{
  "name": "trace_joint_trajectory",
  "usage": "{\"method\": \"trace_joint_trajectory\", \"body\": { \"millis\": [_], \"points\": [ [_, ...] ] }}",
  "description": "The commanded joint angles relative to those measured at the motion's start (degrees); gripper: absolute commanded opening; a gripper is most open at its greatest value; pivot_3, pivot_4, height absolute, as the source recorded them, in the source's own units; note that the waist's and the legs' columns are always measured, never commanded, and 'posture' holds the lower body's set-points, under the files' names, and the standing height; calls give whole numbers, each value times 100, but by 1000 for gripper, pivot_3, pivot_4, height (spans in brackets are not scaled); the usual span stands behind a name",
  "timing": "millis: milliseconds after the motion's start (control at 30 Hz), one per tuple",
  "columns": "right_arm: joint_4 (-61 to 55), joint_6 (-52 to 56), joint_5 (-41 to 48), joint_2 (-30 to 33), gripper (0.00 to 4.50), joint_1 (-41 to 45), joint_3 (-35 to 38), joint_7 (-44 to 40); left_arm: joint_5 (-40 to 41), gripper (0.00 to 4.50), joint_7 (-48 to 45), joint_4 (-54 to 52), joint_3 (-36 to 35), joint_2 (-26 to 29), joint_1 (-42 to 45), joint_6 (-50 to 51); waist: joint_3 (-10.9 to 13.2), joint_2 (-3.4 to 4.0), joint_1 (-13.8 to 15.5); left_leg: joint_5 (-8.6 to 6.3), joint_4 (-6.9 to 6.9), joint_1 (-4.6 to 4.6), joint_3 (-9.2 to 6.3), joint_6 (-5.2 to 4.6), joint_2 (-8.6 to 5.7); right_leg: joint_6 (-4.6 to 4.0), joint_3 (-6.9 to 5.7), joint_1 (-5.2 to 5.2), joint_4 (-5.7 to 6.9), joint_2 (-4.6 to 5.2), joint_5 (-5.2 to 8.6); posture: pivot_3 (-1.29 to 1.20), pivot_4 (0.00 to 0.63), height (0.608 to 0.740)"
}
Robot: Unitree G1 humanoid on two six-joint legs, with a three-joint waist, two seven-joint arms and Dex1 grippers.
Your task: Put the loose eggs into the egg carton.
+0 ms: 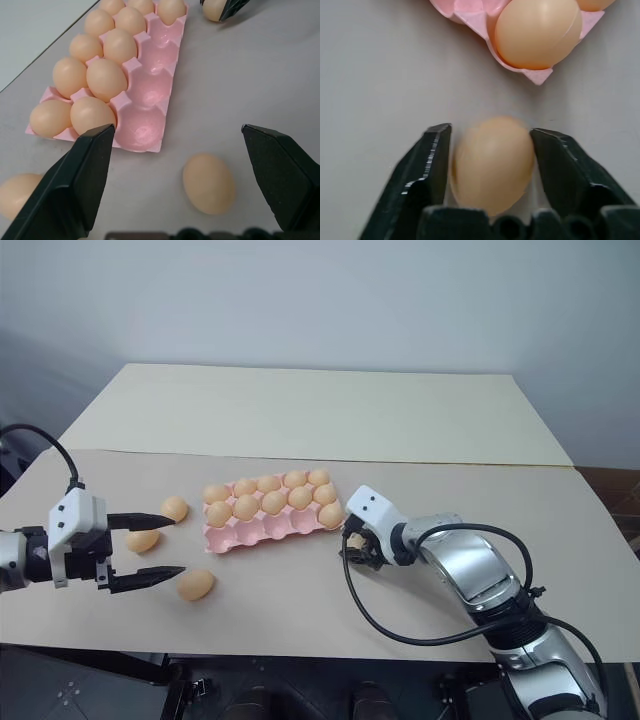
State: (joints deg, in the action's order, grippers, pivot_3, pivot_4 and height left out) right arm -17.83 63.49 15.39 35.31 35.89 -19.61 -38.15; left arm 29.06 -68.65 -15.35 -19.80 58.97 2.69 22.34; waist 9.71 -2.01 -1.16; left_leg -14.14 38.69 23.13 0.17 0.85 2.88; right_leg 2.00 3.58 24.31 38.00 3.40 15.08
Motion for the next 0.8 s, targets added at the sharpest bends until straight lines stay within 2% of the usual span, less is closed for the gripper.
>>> {"method": "trace_joint_trajectory", "body": {
  "millis": [33,67,300,367,567,800],
  "points": [
    [-160,98,21,19,1718,88,150,43,-18,4415,25,-129,-64,67,58,-71,0,0,2,0,0,0,0,0,0,0,0,0,0,0,0,0,150,740],
    [-203,119,8,34,1582,94,177,64,-27,4415,28,-123,-61,69,59,-75,0,0,2,0,0,0,0,0,0,0,0,0,0,0,0,0,150,740],
    [-715,212,40,230,1582,341,320,32,-45,4415,89,-130,-24,51,68,-70,1,1,-6,0,0,1,-1,0,0,0,0,1,0,0,0,0,150,740],
    [-821,90,75,122,1582,556,438,77,-50,4415,99,-139,-25,43,56,-66,1,1,-15,0,0,0,-1,0,0,0,0,2,1,0,0,0,150,740],
    [-356,-329,62,-737,1582,1024,550,387,-55,4415,131,-181,-43,28,10,-38,1,1,-85,0,-1,2,-2,0,1,0,0,3,1,0,0,0,150,740],
    [434,-1496,-542,-1626,1582,1043,143,867,-14,4415,198,-276,-121,58,-105,95,1,1,-133,0,-1,6,-3,0,0,0,-1,8,4,1,0,0,150,740]
  ]
}}
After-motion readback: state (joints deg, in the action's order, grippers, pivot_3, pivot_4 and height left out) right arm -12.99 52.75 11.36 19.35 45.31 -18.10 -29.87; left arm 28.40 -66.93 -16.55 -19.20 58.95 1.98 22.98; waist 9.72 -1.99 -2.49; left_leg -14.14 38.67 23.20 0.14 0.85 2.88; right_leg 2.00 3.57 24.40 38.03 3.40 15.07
